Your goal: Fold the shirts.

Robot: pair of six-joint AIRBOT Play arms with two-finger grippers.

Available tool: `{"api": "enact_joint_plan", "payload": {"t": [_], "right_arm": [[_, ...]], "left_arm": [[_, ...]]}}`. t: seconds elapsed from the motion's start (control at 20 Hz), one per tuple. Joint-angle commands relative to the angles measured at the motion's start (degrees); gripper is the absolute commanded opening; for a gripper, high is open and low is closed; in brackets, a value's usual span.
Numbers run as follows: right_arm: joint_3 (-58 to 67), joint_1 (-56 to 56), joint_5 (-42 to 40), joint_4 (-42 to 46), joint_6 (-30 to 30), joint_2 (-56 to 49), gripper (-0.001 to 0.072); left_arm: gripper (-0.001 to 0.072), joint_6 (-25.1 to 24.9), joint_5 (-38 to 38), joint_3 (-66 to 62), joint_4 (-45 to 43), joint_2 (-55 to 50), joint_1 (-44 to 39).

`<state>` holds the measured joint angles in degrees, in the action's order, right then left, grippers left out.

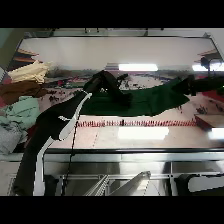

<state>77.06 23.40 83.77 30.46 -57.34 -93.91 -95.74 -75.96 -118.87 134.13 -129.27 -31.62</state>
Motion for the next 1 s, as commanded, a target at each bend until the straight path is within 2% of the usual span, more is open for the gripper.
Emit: {"api": "enact_joint_plan", "payload": {"t": [0.0, 0.2, 0.3, 0.55, 0.65, 0.75, 0.8, 0.85, 0.9, 0.95], "right_arm": [[0.1, -0.1, 5.3, -5.7, 0.5, 5.2, 0.0018], [0.1, -9.7, 3.1, -8.3, -0.3, 8.9, 0.0018], [0.1, -19.4, -3.0, -10.2, -0.3, 8.9, 0.0018], [1.2, -45.6, -31.9, -11.2, -0.5, 2.4, 0.0019], [5.3, -53.1, -37.6, -13.2, -0.5, -4.2, 0.0018], [12.5, -58.7, -39.7, -14.0, -0.5, -12.5, 0.002], [16.3, -60.8, -39.6, -14.1, -0.5, -16.5, 0.0097], [19.3, -62.1, -39.3, -14.1, -0.6, -19.5, 0.0376], [21.7, -62.6, -37.8, -14.1, -2.6, -21.7, 0.0479], [22.9, -62.4, -35.6, -14.1, -4.9, -22.4, 0.0478]], "left_arm": [[0.0015, -5.9, -4.2, -1.6, 12.3, 6.5, 0.2], [0.0015, -5.4, -18.1, 0.3, 7.3, 23.1, 10.2], [0.0016, -5.4, -18.7, 7.3, 5.8, 33.8, 16.5], [0.0016, -7.5, -16.6, 27.9, 0.3, 56.5, 30.4], [0.0016, -9.0, -16.7, 36.3, 0.5, 62.3, 34.6], [0.0016, -10.9, -16.7, 44.4, 0.5, 66.8, 37.4], [0.0016, -11.7, -16.5, 48.5, 0.5, 68.9, 38.1], [0.0017, -12.7, -16.0, 52.6, 0.5, 70.8, 38.8], [0.0017, -13.5, -15.5, 56.1, 0.5, 72.5, 39.2], [0.0017, -13.9, -14.8, 59.3, 0.4, 74.1, 39.1]]}}
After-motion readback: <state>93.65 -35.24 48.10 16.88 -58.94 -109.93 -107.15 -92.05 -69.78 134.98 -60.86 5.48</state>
